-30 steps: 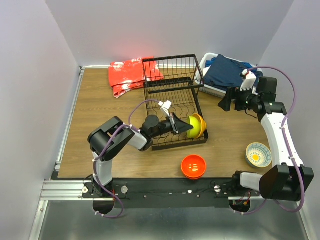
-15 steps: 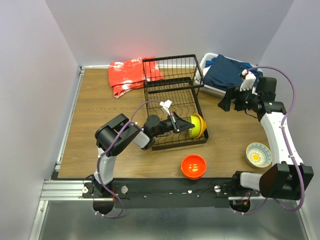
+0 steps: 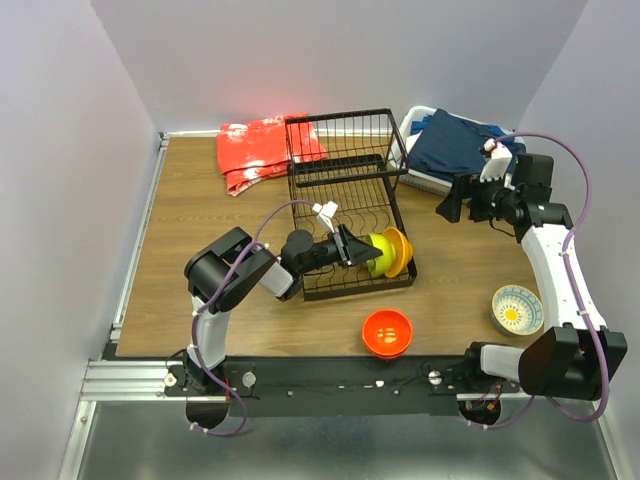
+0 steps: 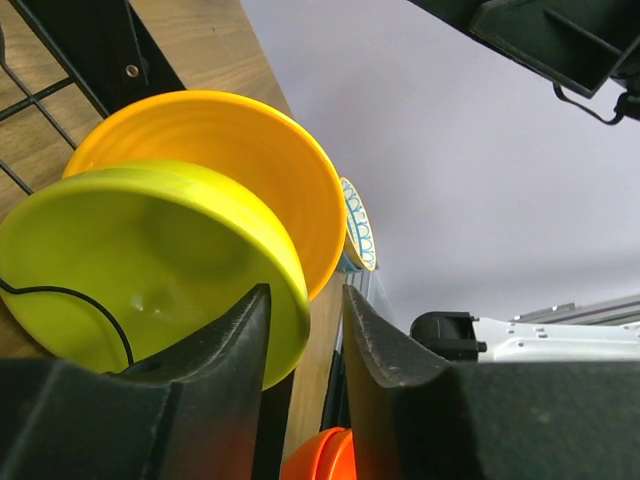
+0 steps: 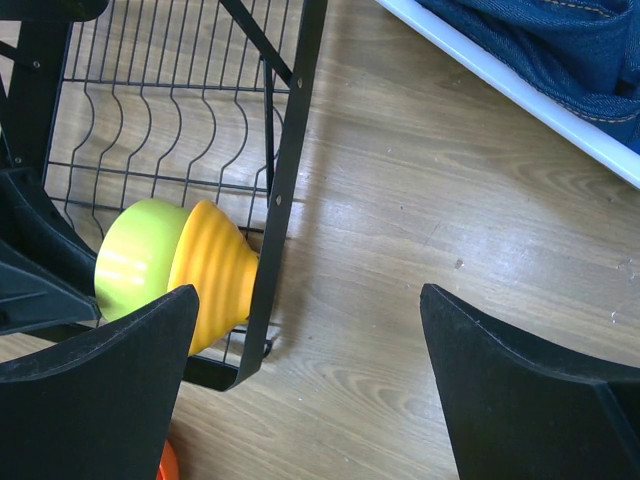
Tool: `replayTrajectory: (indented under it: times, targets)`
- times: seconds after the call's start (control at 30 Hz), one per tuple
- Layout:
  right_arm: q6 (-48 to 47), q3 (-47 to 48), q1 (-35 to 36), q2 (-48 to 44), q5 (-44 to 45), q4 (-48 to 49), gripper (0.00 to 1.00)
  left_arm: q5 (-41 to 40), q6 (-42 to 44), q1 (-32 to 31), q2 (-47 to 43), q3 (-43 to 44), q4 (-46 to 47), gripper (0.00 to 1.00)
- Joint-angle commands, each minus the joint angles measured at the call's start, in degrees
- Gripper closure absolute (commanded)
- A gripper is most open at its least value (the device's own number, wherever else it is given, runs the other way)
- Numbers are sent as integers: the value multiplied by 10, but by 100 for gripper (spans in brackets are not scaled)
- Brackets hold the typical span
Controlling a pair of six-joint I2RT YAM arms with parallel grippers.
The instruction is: Load the bowls into the dish rack
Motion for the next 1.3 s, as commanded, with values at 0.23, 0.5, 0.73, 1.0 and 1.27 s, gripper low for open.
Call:
replayTrajectory:
  times: [0.23, 0.5, 0.73, 1.0, 1.27]
  targets:
    - [4, 18, -5, -9, 1, -6, 0, 54, 108, 13, -60, 8, -121, 47]
    - [8, 11, -5, -25, -2, -5, 0, 58, 198, 24, -109, 3, -281, 47]
    - [11, -10, -5, -47, -7, 2, 0, 61, 270, 27, -174, -29, -340, 46]
    - [10, -25, -6, -69, -13, 2, 0, 121, 403, 23, -246, -53, -465, 46]
    - [7, -59, -5, -108, -14, 1, 0, 168, 778, -54, -390, -66, -684, 48]
